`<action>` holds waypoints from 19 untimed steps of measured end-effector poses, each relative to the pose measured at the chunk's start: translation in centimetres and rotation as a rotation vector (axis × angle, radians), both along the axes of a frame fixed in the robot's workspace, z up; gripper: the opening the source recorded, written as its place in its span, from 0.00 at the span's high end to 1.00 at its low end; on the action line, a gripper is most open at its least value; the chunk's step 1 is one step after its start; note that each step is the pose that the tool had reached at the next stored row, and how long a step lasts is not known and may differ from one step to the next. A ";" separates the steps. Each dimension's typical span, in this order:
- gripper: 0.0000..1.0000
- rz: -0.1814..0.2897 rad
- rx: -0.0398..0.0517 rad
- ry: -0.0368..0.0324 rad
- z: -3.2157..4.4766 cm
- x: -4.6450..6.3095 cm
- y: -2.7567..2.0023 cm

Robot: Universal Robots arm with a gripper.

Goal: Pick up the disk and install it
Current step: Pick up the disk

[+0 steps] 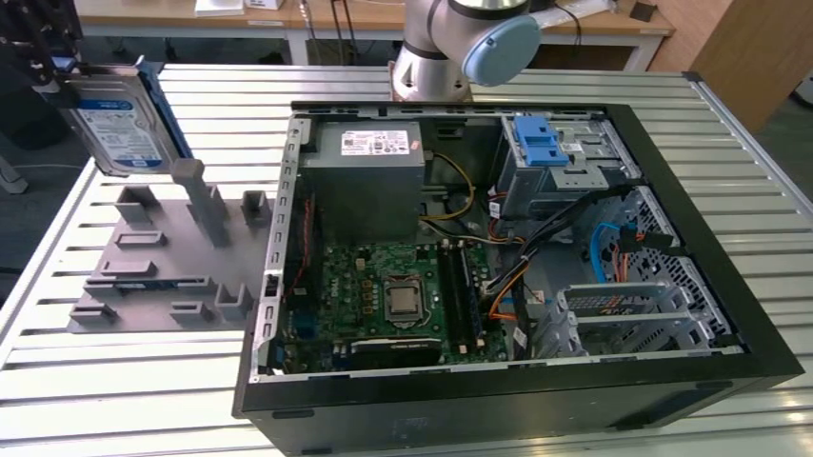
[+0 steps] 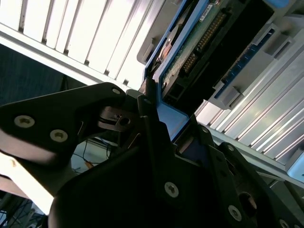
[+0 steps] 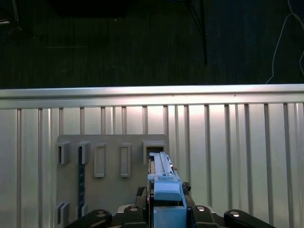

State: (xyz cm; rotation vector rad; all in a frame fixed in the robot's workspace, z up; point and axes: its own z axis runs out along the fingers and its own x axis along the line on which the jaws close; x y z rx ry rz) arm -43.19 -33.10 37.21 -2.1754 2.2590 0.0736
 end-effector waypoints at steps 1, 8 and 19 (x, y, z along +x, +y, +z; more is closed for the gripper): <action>0.63 0.000 0.0000 0.0000 0.10 0.0 0.00; 0.63 0.000 0.0000 0.0000 0.86 0.0 0.00; 0.63 0.000 0.0000 0.0000 2.20 0.0 0.00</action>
